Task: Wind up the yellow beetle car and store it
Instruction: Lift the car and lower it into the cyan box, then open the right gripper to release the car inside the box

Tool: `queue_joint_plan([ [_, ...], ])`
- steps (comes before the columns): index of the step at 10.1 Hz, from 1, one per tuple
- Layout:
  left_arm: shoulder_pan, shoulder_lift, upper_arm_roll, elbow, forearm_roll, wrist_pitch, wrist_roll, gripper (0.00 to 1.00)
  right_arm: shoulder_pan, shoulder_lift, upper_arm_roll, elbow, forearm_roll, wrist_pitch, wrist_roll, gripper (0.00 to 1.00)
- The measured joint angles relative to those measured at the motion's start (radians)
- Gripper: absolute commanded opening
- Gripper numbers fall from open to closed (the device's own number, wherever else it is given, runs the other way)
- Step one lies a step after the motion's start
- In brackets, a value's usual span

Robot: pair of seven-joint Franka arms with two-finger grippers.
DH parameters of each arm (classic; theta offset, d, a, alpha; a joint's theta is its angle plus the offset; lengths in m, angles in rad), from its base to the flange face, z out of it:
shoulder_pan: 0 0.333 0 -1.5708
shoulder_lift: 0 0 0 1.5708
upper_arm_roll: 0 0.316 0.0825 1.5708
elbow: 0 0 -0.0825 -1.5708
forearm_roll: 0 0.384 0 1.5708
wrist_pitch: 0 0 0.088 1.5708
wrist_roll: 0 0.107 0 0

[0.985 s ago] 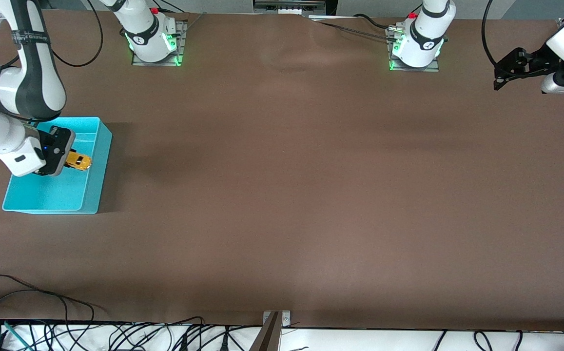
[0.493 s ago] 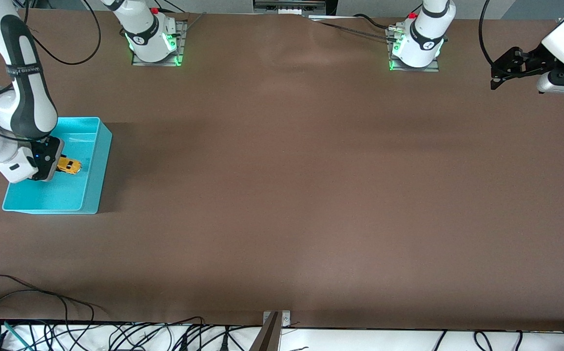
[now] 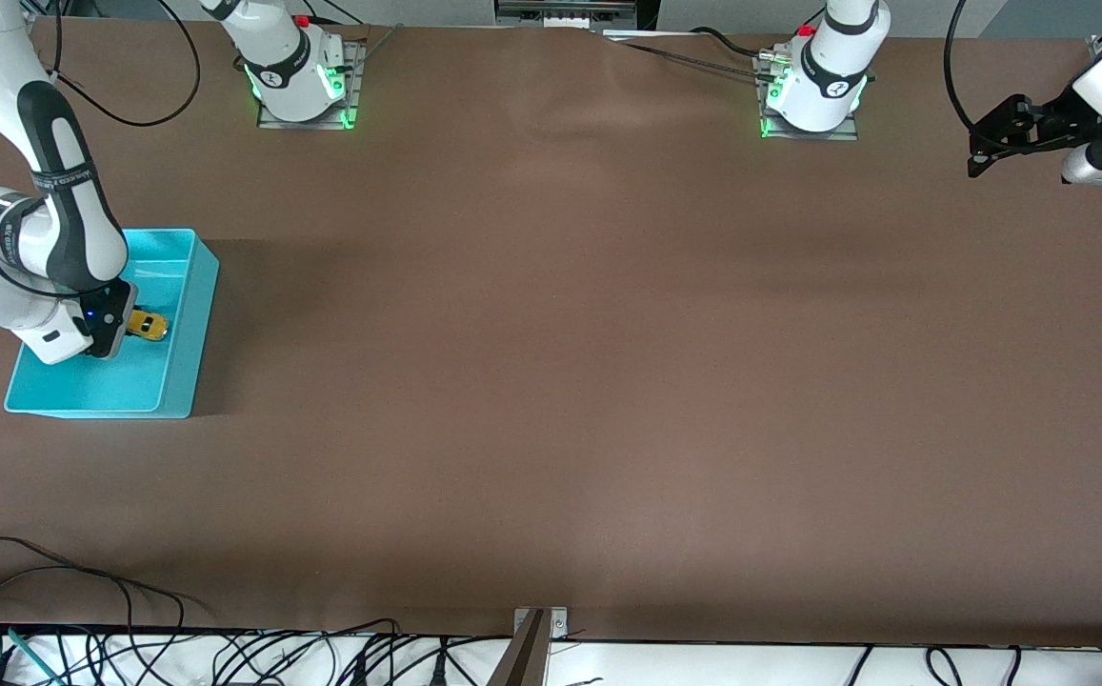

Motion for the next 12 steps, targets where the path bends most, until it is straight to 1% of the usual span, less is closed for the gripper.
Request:
queue_joint_plan([
  [6, 0.000, 0.000, -0.001, 0.000, 0.000, 0.000, 0.000, 1.00, -0.026, 0.021, 0.000, 0.002, 0.000, 0.009, -0.001, 0.00],
  [7, 0.000, 0.000, -0.001, 0.000, 0.000, 0.000, 0.000, 1.00, -0.032, 0.022, 0.000, 0.002, 0.000, 0.009, -0.001, 0.20],
  [8, -0.001, 0.000, -0.003, 0.000, 0.000, 0.000, 0.000, 1.00, -0.036, 0.022, 0.000, 0.002, 0.000, 0.009, -0.002, 0.54],
  [10, -0.003, 0.000, -0.005, 0.000, 0.000, 0.000, 0.000, 1.00, -0.036, 0.027, 0.001, 0.002, 0.000, 0.008, -0.002, 0.89],
  [12, -0.002, 0.000, -0.005, 0.000, 0.000, 0.000, 0.000, 1.00, -0.036, 0.040, 0.004, 0.003, 0.000, 0.009, -0.002, 0.92],
])
